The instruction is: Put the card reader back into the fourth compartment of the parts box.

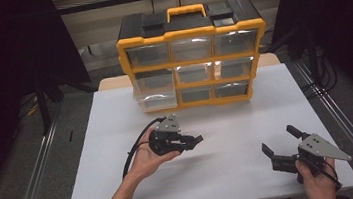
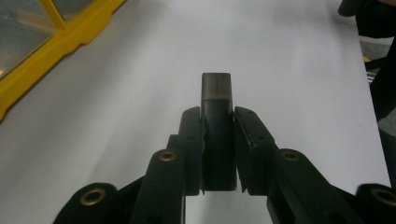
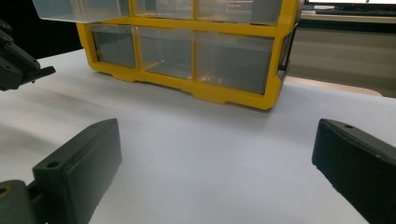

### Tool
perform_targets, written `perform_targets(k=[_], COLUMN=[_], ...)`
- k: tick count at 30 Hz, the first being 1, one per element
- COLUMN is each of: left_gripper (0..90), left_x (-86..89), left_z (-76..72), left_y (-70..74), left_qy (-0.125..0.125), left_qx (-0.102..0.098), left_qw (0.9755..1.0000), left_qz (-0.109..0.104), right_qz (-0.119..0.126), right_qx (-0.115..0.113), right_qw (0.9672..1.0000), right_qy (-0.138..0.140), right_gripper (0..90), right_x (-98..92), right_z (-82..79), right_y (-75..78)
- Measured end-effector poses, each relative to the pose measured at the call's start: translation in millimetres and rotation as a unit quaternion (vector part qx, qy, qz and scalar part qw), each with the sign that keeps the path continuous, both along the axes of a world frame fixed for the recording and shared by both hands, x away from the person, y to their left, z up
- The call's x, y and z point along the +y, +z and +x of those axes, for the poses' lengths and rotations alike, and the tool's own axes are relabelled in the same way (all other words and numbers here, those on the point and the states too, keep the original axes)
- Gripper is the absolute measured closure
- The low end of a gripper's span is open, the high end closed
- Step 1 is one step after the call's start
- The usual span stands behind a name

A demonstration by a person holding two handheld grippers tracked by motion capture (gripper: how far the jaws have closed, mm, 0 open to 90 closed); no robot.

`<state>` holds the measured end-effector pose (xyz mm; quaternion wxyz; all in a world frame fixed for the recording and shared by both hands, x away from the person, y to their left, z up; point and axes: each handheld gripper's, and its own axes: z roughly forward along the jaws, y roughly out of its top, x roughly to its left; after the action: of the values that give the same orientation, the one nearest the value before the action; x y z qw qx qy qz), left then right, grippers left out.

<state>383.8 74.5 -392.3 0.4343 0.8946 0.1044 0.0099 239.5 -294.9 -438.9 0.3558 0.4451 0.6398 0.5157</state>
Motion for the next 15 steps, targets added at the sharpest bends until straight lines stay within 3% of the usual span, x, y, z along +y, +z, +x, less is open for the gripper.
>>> perform_targets(k=[15], left_gripper=[73.8], left_x=[13.0], left_z=[-0.7], left_y=[11.4], left_qy=[0.013], left_qx=[-0.006], left_qw=[0.9995], left_qz=[-0.029], right_qz=[0.000], right_qx=[-0.001], right_qw=[1.0000], right_qy=[-0.001], right_gripper=[1.4], right_x=[-0.4], right_z=[-0.3], right_y=[0.3])
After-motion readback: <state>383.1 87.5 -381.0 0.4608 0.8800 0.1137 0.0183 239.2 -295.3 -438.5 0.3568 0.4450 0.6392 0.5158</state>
